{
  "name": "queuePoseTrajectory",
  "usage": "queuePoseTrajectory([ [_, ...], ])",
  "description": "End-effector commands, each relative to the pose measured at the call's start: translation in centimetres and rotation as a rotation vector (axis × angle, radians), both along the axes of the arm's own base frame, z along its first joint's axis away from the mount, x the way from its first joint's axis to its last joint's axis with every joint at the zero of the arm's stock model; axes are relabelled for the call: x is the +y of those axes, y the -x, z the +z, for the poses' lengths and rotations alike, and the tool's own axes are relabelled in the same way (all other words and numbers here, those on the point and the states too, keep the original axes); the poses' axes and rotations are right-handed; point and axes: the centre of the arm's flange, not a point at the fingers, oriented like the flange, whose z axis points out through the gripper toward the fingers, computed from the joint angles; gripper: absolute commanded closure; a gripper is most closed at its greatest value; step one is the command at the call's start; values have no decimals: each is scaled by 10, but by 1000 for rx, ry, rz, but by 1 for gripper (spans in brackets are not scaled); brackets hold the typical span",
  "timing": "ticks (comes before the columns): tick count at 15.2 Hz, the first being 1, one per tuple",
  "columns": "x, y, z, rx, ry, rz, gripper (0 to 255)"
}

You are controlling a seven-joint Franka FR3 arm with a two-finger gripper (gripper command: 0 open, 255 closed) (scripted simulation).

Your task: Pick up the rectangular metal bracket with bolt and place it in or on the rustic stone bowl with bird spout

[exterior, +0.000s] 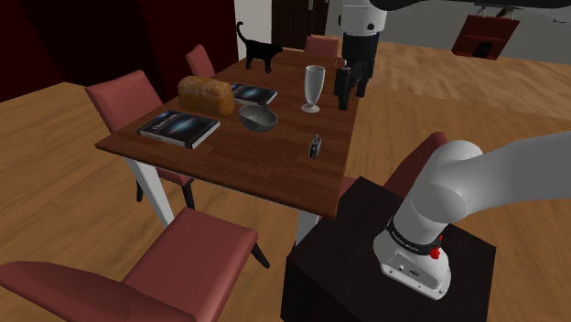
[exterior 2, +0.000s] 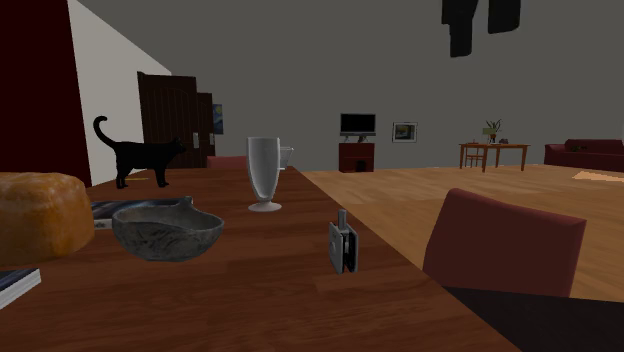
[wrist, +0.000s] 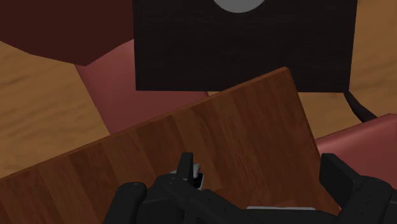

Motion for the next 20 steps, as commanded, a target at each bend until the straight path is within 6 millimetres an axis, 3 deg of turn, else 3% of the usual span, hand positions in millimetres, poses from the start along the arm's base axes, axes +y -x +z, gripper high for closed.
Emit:
queuePoseTrajectory([
  [1,0,0,0,0,0,0,0],
  [20,-102,-104,-201,-63,-51,87,0],
])
